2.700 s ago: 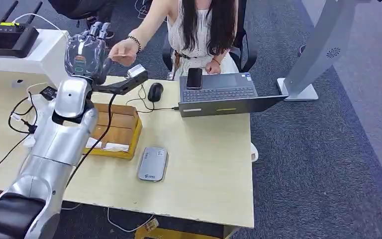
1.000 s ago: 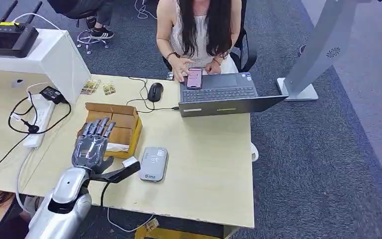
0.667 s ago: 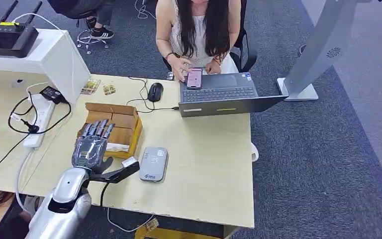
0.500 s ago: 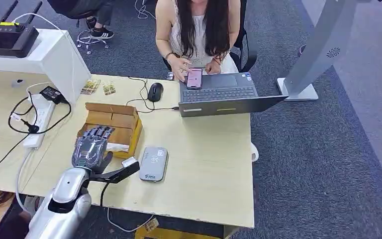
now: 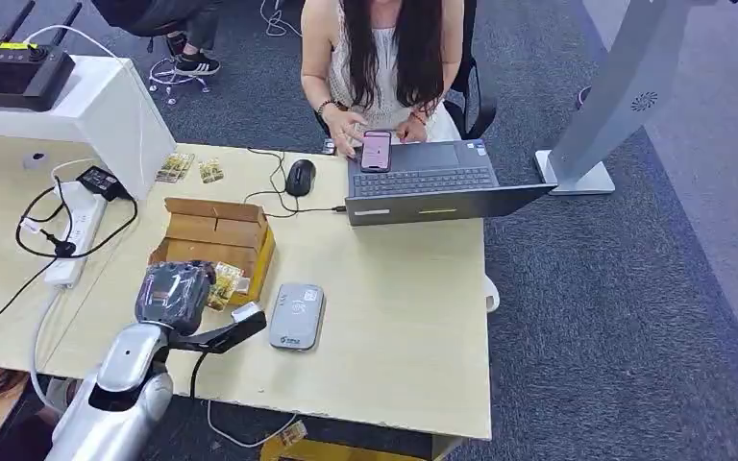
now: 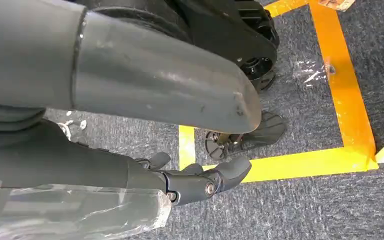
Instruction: Pass the card to the sensor for recognition and then transmit it.
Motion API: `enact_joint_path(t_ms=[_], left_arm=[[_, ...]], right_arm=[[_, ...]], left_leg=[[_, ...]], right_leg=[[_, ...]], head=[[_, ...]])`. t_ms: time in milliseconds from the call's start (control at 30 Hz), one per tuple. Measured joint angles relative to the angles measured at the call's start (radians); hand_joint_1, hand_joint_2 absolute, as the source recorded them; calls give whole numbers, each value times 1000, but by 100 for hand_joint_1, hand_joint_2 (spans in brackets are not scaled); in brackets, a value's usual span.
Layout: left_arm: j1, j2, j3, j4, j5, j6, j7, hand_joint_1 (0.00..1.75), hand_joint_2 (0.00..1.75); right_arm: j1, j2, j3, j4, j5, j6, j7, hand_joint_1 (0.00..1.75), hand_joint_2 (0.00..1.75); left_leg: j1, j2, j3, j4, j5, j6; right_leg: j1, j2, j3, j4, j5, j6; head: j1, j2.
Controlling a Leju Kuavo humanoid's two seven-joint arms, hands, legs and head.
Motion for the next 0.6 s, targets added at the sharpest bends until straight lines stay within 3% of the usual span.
enact_joint_path(t_ms=[233, 400, 533, 567, 600], left_arm=[[1, 1, 1, 0, -4, 5, 3, 175, 175], [3, -1, 24, -1, -26, 89, 22, 175, 175], [11, -3, 41, -19, -33, 91, 21, 175, 175], [14, -4, 42, -27, -34, 91, 16, 0, 175], [20, -4, 43, -38, -35, 92, 8, 0, 175]], right_arm=[[0, 0, 0, 0, 0, 2, 0, 0, 0], [0, 0, 0, 0, 2, 2, 0, 0, 0], [1, 0, -1, 0, 3, 0, 0, 0, 0], [0, 0, -2, 0, 3, -1, 0, 0, 0], [0, 0, -4, 0, 3, -1, 0, 0, 0]], left_leg=[[0, 0, 0, 0, 0, 0], [0, 0, 0, 0, 0, 0], [0, 0, 0, 0, 0, 0], [0, 0, 0, 0, 0, 0], [0, 0, 0, 0, 0, 0]], right_leg=[[0, 0, 0, 0, 0, 0], [0, 0, 0, 0, 0, 0], [0, 0, 0, 0, 0, 0], [0, 0, 0, 0, 0, 0], [0, 0, 0, 0, 0, 0]], head=[[0, 0], [0, 0], [0, 0], [0, 0], [0, 0]])
